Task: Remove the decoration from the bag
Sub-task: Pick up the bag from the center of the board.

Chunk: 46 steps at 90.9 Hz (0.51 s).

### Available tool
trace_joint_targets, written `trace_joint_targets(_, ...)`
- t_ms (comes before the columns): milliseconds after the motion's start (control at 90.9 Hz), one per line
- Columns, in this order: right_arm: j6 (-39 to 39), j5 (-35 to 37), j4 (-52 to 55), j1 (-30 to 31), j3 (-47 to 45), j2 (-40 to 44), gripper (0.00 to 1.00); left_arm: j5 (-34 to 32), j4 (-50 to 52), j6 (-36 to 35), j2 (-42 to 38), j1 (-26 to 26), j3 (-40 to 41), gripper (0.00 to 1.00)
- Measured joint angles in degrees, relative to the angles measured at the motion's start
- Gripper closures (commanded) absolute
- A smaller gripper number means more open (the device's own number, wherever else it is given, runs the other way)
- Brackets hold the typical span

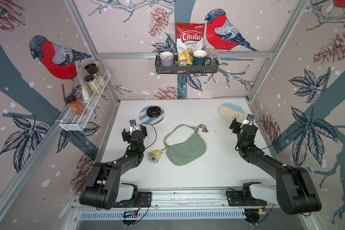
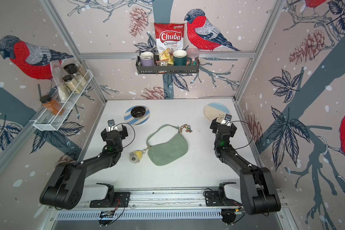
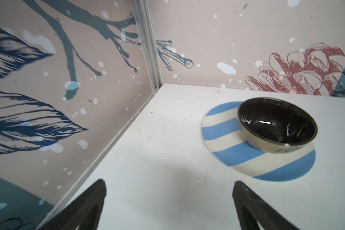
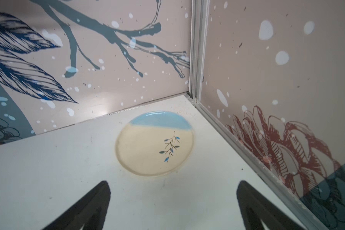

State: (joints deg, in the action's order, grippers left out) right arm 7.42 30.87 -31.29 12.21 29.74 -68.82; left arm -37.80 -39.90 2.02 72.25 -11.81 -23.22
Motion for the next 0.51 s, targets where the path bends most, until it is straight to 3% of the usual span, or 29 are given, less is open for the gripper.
trace_joint_targets(99,3.34,6.84,14.51,6.32,8.37,3.32,0.00,-5.55,12.39,5.84,-6.27,-0.87,-4.87,0.02)
trace_joint_targets(187,8.44,5.84,27.56,7.63,17.35,4.59,0.00,-7.13,25.31,12.11,-8.96,-1.09,-12.13,0.02)
trace_joint_targets(220,11.28,3.65,31.08,6.45,19.45,4.90,0.01,-6.95,29.57,14.53,-9.22,-1.09,-14.80,0.02)
trace_joint_targets(286,16.76,-8.63,34.21,0.17,19.52,5.88,0.12,-6.29,37.75,20.90,-9.35,-1.09,-19.04,0.03)
trace_joint_targets(341,22.25,-16.59,37.46,-3.37,17.90,6.19,0.15,-3.02,43.65,25.18,-9.44,-0.46,-21.14,0.03)
trace_joint_targets(407,24.52,-23.10,43.85,-1.70,19.30,5.01,0.15,0.81,48.59,27.45,-9.97,0.66,-22.36,0.04)
trace_joint_targets(506,25.73,-23.08,51.71,4.46,26.49,1.16,0.16,4.94,53.64,27.69,-11.32,1.25,-24.74,0.12)
